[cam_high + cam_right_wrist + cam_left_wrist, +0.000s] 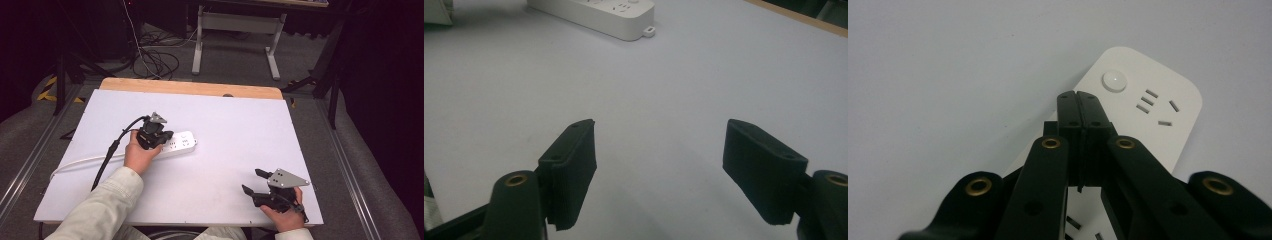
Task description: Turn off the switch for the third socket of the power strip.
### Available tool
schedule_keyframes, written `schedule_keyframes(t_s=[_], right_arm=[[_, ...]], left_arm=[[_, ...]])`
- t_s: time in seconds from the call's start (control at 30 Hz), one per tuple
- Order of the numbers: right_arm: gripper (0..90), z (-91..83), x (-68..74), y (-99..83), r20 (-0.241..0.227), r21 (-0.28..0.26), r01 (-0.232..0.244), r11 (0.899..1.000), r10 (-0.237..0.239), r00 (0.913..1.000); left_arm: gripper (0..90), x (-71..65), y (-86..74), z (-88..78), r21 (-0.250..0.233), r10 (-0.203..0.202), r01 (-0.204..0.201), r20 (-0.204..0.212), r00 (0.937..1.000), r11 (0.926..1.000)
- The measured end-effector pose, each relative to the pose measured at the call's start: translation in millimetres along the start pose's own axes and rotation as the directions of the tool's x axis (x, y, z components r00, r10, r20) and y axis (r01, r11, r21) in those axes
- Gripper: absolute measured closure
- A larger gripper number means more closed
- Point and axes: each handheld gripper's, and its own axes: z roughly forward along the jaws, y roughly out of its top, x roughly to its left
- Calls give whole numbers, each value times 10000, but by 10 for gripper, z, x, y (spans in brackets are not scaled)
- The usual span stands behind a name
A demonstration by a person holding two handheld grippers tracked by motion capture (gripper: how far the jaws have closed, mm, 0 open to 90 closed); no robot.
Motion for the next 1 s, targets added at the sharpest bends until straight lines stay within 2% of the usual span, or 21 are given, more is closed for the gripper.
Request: schedule_keyframes(t_s=[0.37,0.7,0.87,1.0], right_arm=[[296,0,2,-1,3,20,-2,10000,2,10000],[297,5,6,0,-28,43,21,10000,-21,10000],[296,-2,7,0,-30,26,37,10000,-37,10000],[296,-1,10,0,-43,26,45,10000,-45,10000]], left_arm=[[900,-33,-17,32,-74,555,-556,-170,9983,9984],[900,-7,-14,54,-52,282,-283,-41,9996,9996],[900,-29,-16,54,-37,402,-403,-194,9990,9992],[900,-36,-23,56,-84,646,-648,-265,9976,9979]])
